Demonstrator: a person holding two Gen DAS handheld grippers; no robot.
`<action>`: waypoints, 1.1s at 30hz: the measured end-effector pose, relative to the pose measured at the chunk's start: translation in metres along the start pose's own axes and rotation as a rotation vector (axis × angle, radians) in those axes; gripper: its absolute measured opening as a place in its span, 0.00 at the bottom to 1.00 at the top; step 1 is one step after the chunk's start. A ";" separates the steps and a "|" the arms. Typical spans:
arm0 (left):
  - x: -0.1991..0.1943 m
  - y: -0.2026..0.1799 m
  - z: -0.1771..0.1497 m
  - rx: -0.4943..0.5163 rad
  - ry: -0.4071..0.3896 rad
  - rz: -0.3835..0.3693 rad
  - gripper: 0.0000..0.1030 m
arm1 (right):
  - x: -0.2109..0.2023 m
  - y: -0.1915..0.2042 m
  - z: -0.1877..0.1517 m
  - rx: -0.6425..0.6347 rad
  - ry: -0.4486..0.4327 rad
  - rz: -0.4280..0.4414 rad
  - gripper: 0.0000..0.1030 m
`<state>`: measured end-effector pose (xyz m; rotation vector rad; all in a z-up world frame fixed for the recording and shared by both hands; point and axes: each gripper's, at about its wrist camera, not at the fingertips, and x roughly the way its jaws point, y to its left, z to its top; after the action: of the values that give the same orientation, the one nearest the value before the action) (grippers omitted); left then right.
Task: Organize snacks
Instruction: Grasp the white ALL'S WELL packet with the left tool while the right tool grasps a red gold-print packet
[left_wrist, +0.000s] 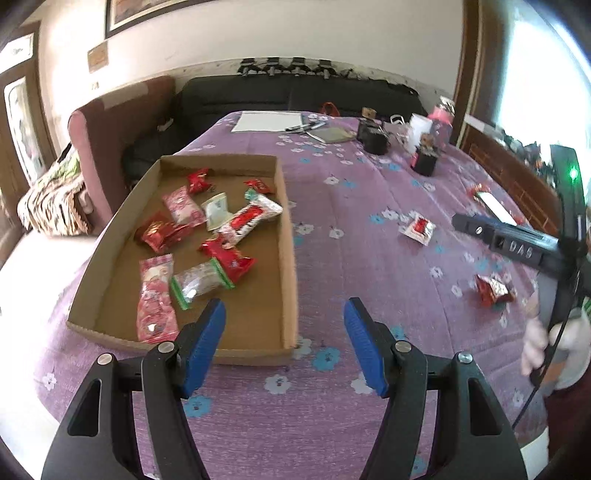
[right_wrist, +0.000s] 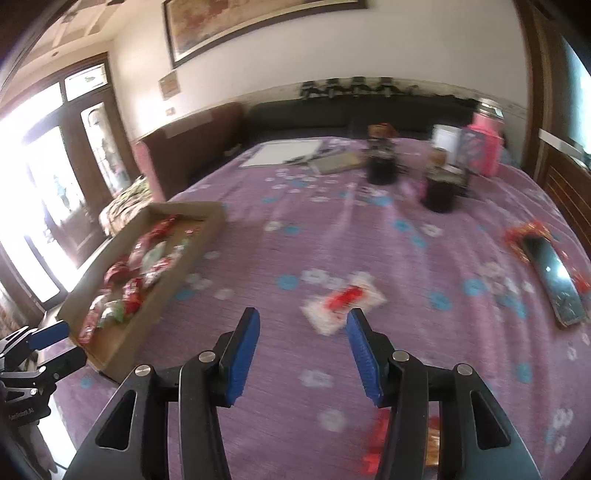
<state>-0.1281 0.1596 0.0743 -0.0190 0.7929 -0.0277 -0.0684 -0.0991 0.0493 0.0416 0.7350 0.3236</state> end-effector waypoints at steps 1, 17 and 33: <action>0.001 -0.004 0.000 0.012 0.003 0.005 0.64 | -0.002 -0.007 -0.001 0.013 -0.001 -0.004 0.50; 0.021 -0.053 0.002 0.132 0.072 0.053 0.64 | -0.012 -0.094 -0.018 0.146 -0.001 -0.057 0.50; 0.074 -0.106 0.070 0.136 0.121 -0.243 0.64 | 0.001 -0.127 -0.028 0.236 0.054 0.048 0.50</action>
<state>-0.0282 0.0517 0.0741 0.0148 0.9052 -0.3155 -0.0515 -0.2215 0.0085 0.2751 0.8238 0.2832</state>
